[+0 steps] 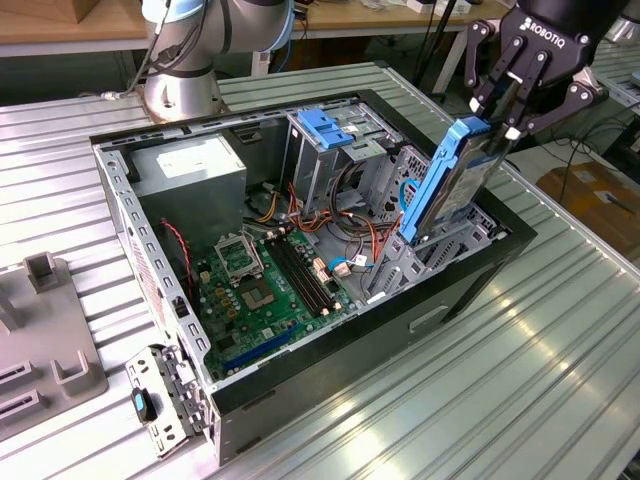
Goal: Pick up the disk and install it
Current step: 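Insert the disk into the insertion slot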
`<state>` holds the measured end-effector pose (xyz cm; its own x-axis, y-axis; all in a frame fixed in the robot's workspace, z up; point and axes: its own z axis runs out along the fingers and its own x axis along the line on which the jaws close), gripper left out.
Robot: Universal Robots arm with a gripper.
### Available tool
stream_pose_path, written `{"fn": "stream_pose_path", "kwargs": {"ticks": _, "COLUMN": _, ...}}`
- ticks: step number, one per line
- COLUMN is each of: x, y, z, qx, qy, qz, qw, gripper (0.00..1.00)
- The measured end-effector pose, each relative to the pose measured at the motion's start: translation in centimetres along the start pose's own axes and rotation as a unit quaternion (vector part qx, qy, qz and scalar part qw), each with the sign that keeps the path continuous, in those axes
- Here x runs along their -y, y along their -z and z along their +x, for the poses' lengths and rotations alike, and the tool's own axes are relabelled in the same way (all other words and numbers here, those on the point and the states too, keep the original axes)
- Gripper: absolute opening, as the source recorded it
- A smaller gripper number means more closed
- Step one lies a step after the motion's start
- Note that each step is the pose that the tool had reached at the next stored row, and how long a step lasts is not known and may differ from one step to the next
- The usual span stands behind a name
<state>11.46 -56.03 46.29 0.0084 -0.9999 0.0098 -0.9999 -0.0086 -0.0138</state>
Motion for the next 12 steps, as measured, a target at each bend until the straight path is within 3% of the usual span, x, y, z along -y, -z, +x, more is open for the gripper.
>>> {"fn": "stream_pose_path", "kwargs": {"ticks": 3, "x": 0.0, "y": -0.06, "z": -0.01, "qx": 0.0, "qy": 0.0, "qz": 0.0, "qw": 1.0, "gripper": 0.35}}
{"fn": "stream_pose_path", "kwargs": {"ticks": 12, "x": -0.03, "y": -1.99, "z": -0.02, "qx": 0.0, "qy": 0.0, "qz": 0.0, "qw": 1.0, "gripper": 0.35}}
